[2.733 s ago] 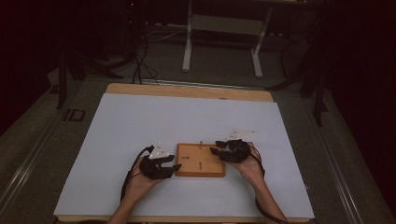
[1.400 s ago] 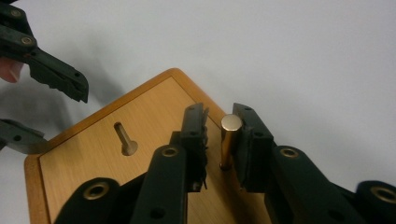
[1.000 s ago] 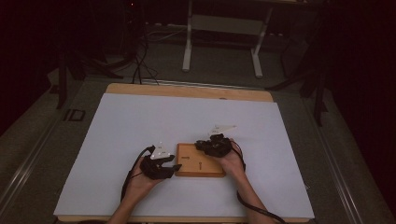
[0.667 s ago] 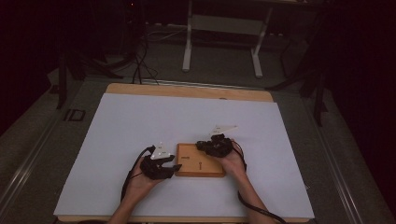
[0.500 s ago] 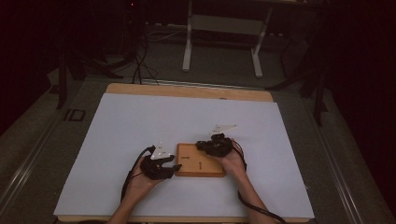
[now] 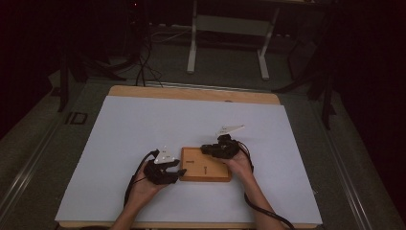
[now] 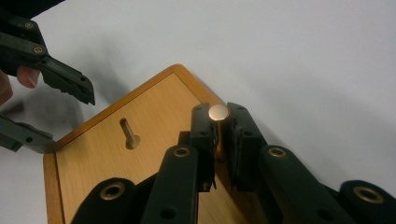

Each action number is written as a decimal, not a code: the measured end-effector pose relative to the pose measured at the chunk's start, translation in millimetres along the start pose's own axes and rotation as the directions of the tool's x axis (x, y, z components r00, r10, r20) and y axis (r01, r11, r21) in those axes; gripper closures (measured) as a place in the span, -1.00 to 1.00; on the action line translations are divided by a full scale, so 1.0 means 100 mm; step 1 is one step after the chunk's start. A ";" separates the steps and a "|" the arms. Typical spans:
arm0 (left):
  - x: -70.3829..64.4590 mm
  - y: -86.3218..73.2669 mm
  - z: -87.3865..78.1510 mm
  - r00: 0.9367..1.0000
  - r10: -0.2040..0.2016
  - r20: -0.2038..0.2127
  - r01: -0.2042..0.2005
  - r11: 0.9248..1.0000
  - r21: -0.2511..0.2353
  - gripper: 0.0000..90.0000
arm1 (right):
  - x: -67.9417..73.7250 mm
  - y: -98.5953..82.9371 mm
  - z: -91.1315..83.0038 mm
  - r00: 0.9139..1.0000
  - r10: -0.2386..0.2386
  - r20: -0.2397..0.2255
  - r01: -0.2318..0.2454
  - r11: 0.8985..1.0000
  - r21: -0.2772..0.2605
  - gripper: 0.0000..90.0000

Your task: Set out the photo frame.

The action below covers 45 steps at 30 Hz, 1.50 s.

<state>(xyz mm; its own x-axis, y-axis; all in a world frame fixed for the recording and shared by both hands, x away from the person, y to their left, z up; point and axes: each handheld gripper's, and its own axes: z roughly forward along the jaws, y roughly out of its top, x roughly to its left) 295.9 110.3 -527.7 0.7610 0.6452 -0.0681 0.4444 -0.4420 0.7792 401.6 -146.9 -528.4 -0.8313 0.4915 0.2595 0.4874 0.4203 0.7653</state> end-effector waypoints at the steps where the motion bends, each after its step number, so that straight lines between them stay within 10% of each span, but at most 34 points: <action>1: 0.00 0.00 0.00 1.000 0.001 0.002 -0.001 1.000 0.001 0.19 | -0.01 0.00 0.00 1.000 0.001 -0.004 -0.001 1.000 0.001 0.83; 13: -0.02 0.01 -0.03 1.000 0.019 0.014 -0.019 1.000 -0.013 0.23 | -0.10 0.03 0.01 0.997 0.037 -0.068 -0.037 0.999 0.012 0.82; 34: -0.13 -0.04 -0.11 0.995 0.098 0.021 -0.098 0.995 -0.022 -0.31 | -0.20 0.11 0.02 0.986 0.117 -0.116 -0.110 0.992 0.067 0.82; 45: -0.24 -0.07 0.02 0.970 0.222 -0.098 -0.219 0.975 0.038 -0.31 | -0.24 0.15 0.03 0.981 0.148 -0.127 -0.137 0.986 0.092 0.82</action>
<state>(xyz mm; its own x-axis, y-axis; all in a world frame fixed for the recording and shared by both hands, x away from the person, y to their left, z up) 275.3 96.3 -532.4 0.7907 0.5889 0.1674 0.2851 -0.5961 0.7506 429.4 -149.9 -525.2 -0.7769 0.4477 0.4428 0.6194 0.4172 0.6651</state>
